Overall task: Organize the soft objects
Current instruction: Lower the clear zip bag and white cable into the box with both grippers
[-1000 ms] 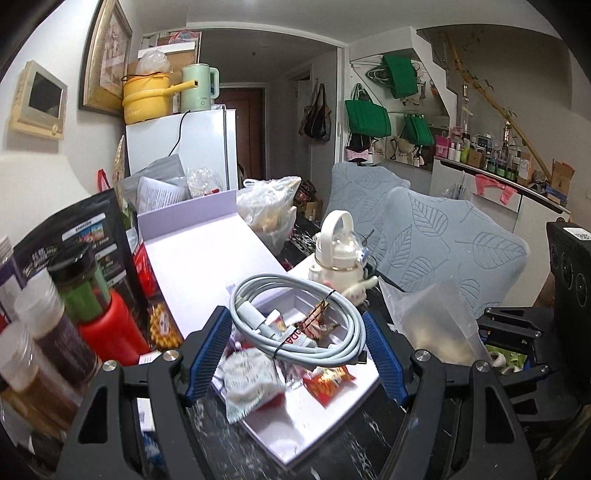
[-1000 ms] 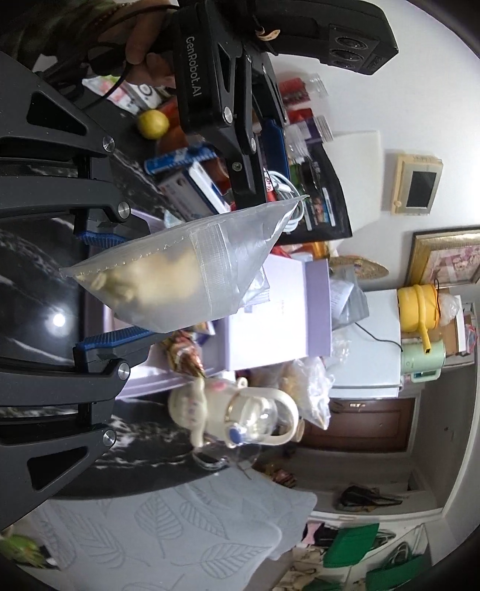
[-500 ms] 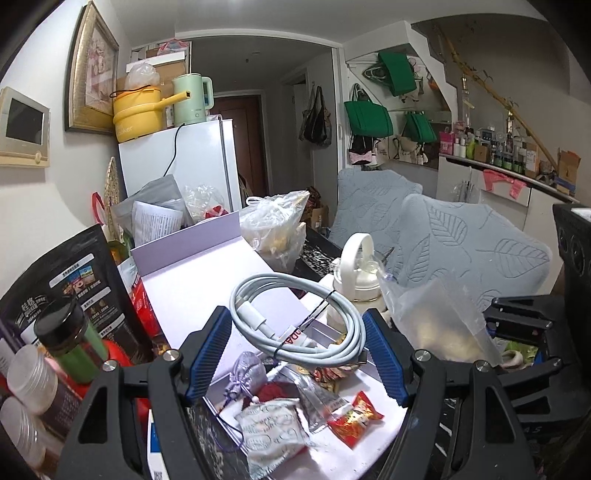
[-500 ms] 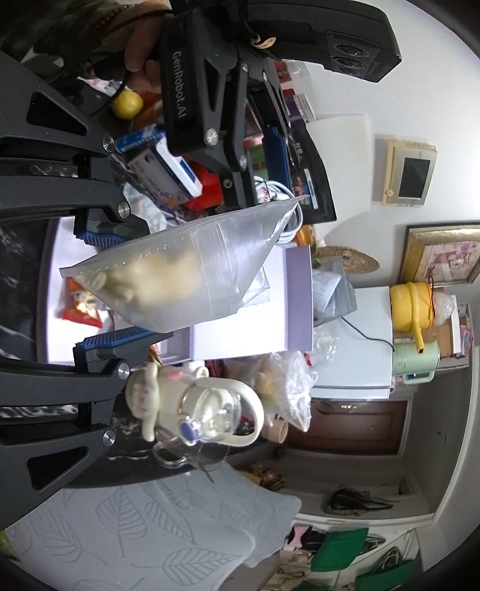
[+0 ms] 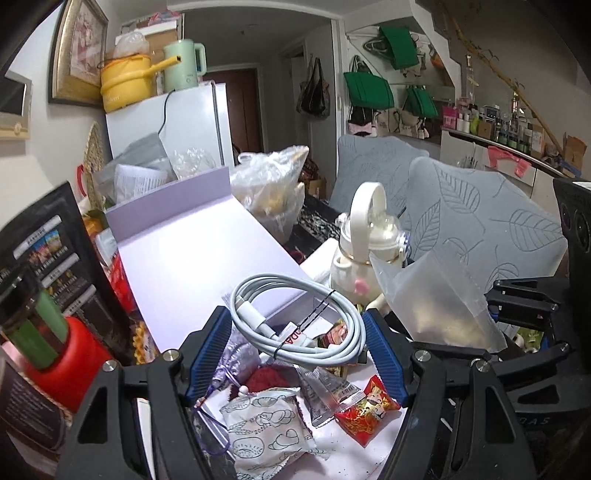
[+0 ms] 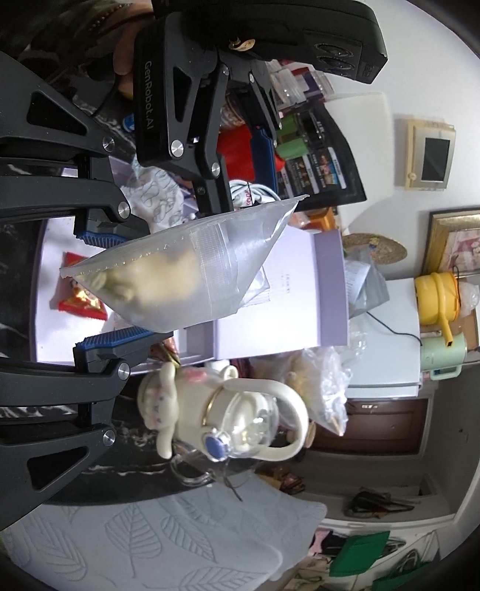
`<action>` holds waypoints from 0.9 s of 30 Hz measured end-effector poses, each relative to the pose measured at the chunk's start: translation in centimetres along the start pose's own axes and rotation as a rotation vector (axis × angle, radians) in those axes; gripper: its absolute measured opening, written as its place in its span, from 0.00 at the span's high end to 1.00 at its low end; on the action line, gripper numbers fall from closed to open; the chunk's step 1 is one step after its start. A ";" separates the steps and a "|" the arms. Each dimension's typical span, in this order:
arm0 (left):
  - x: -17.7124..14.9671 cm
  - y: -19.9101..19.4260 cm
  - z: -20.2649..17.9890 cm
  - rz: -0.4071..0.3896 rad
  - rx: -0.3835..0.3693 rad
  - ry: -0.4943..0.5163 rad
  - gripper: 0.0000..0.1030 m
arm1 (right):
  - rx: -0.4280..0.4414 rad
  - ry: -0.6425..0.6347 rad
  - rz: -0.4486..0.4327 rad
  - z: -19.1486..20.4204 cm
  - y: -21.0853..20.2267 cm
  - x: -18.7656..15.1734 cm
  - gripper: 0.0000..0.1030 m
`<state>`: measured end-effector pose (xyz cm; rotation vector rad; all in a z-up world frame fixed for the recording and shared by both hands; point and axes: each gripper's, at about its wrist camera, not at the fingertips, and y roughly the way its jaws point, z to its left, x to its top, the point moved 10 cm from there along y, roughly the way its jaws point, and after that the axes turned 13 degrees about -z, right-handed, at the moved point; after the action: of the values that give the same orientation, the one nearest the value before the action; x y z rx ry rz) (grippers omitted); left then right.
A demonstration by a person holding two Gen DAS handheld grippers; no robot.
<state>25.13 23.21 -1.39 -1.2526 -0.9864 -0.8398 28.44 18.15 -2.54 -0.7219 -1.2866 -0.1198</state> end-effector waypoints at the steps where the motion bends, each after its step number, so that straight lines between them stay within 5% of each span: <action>1: -0.3 0.3 -0.1 0.008 0.001 0.000 0.29 | -0.001 0.003 0.004 -0.1 0.2 -0.2 0.65; 27: -6.2 4.4 -2.5 0.154 -0.019 0.011 0.29 | -0.102 0.016 0.121 -3.2 2.4 -5.8 0.65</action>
<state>27.32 21.29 -8.84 -1.3205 -0.8631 -0.7367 30.41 16.49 -9.14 -0.8826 -1.2249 -0.0934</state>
